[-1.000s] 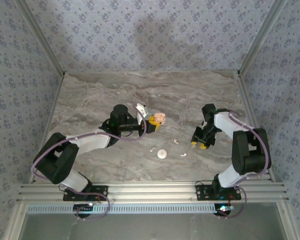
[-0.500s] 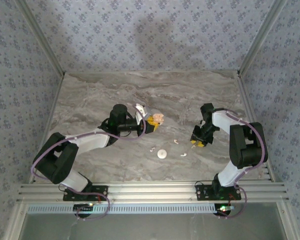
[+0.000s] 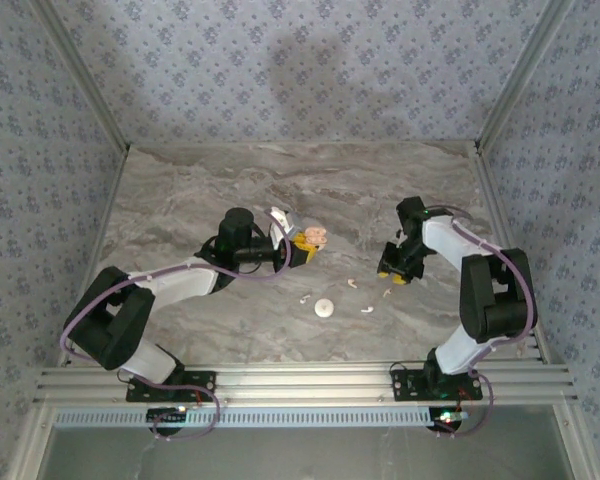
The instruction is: Insert wireless bluetooth earbuds into charging case
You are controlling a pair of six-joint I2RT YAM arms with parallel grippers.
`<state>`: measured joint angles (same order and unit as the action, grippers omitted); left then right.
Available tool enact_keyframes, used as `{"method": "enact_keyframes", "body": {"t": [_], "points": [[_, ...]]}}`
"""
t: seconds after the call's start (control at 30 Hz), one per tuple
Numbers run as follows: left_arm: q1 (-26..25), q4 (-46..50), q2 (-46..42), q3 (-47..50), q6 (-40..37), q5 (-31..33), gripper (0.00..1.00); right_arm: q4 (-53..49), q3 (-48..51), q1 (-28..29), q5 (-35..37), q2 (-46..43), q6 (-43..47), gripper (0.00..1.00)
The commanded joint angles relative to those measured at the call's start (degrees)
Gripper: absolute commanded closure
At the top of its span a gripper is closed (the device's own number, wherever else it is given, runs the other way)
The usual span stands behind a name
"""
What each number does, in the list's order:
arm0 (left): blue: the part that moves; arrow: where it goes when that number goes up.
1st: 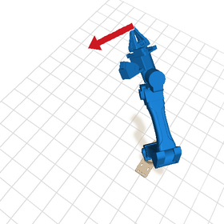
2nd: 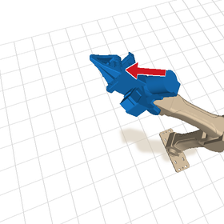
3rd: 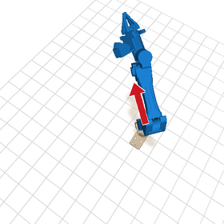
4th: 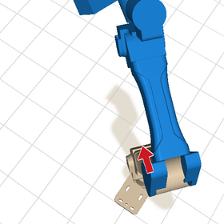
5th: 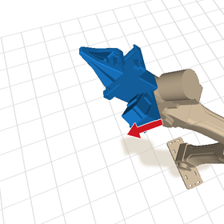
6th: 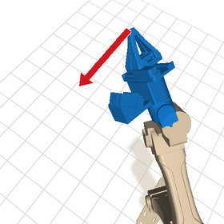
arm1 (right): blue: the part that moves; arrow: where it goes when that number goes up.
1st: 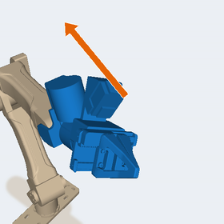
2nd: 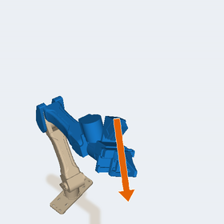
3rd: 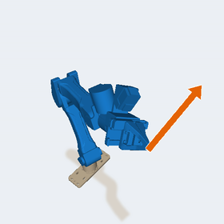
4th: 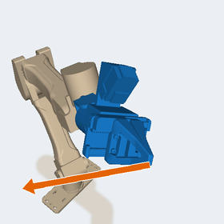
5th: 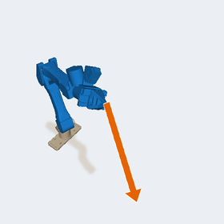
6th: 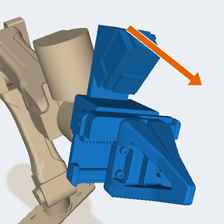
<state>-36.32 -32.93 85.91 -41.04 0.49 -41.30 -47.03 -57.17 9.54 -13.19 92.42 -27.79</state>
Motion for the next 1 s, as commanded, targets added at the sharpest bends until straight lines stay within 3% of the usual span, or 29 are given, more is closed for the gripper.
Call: {"method": "enact_keyframes", "body": {"t": [0.0, 0.37, 0.97], "points": [[0.4, 0.3, -1.6, -1.0, -1.0, -1.5, 0.79, -5.7, -1.0, 0.1, 3.7, -1.2, 0.7, 0.64], [0.4, 1.3, -1.5, -1.7, -1.4, -1.9, 0.79, -3.4, 1.4, 0.9, 0.0, 2.1, -0.1, 0.66], [0.4, 2.3, -1.5, -2.0, -1.6, -1.9, 0.8, -2.1, 2.0, 1.9, 1.0, 5.0, 0.4, 0.68]]}}
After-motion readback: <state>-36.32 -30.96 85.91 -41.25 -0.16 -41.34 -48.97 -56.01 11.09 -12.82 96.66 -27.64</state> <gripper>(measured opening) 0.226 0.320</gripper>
